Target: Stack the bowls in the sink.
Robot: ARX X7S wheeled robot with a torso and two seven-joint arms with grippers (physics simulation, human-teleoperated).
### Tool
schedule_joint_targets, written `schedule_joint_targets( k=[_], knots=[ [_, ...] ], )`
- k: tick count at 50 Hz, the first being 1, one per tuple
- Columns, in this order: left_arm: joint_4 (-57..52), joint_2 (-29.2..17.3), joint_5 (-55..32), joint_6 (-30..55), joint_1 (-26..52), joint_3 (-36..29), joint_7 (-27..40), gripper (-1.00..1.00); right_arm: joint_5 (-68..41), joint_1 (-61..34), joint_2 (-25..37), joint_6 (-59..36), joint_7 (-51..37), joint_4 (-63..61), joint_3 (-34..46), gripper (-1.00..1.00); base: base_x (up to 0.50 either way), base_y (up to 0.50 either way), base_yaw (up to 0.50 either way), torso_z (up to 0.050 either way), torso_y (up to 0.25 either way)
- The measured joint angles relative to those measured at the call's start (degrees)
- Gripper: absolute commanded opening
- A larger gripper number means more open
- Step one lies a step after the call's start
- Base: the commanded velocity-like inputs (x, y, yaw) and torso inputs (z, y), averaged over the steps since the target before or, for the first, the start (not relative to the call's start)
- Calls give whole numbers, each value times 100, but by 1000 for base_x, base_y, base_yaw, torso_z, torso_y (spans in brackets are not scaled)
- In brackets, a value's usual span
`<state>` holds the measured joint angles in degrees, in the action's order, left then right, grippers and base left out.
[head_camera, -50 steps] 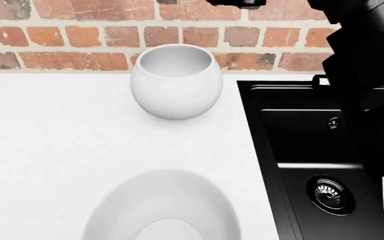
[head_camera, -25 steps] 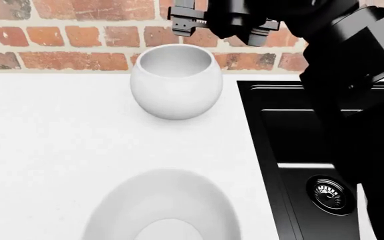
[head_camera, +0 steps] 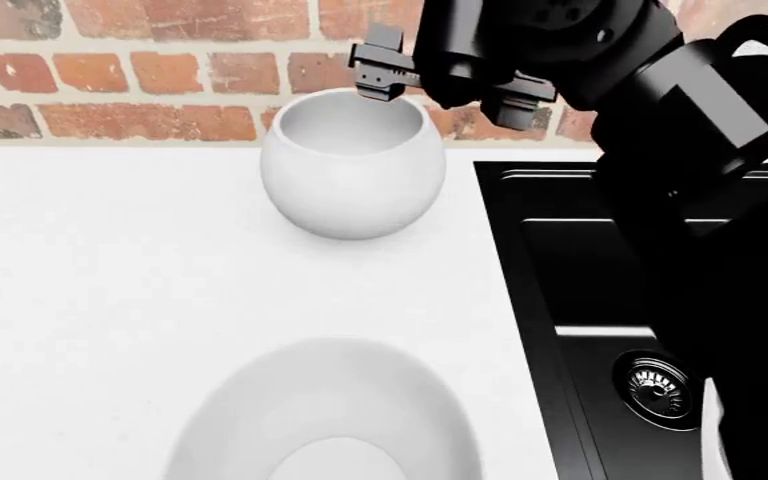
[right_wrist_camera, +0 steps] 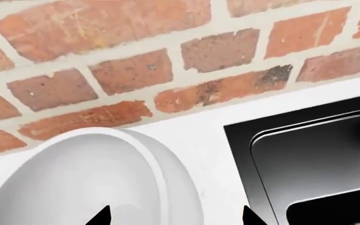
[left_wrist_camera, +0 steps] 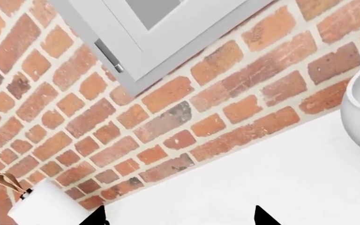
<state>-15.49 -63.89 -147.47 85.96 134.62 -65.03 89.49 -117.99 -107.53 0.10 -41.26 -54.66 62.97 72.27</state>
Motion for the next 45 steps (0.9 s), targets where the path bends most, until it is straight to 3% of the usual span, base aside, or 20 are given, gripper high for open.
schedule_joint_targets(
  k=[22,45],
  knots=[
    [-87,-40,25,-66,-35,-26,-46,100,-1371,28,-7,581,249,-82,1523,100,0,0,0,0,0],
    [-156,-106,83,-111,-89,-18,-118,100,-1789,242,-9,833,481,-176,2039,100,0,0,0,0,0]
  ],
)
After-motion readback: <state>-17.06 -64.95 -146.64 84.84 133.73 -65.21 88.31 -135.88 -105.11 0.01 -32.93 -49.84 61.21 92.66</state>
